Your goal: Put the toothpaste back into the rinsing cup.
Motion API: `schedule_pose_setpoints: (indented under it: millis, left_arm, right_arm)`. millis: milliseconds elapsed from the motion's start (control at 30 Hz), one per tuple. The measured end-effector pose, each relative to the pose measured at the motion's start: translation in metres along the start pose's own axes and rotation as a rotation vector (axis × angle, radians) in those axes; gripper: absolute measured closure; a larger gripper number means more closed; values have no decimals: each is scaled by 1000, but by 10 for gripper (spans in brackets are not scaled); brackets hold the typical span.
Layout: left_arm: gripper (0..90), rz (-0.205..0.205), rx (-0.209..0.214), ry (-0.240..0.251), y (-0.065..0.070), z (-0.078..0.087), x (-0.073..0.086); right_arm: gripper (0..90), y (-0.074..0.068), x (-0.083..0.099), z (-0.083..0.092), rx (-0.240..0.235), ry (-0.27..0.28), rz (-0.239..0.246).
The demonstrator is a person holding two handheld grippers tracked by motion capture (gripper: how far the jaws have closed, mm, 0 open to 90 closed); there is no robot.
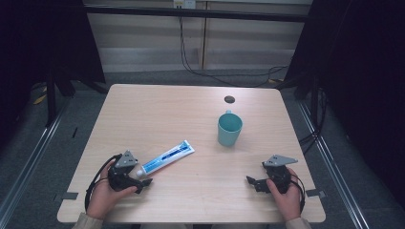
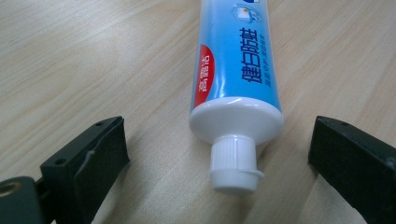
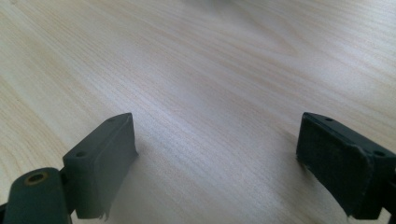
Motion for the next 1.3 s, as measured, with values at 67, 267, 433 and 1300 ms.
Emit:
schedule_pose_setpoints:
  millis: [67, 267, 433, 1300]
  left_arm:
    - [42, 0, 0, 0, 0, 0, 0]
    - [43, 1, -1, 1, 0, 0, 0]
    - [74, -1, -11, -30, -1, 3, 0]
    - [166, 5, -20, -240, -11, 22, -14]
  right_arm:
    - [111, 0, 0, 0, 2, 0, -2]
    - [111, 0, 0, 0, 0, 0, -1]
    - [111, 0, 0, 0, 0, 1, 0]
    - [112, 0, 0, 0, -1, 0, 0]
Point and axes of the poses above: each handheld gripper's, and its own axes: z roughly backward along the jaws, x roughly out of its underside, y roughly to its right, the point moved 10 cm from there along -z, roughly forward along the jaws, and after that the axes turned 10 degrees about -x, right-handed, at the moved point
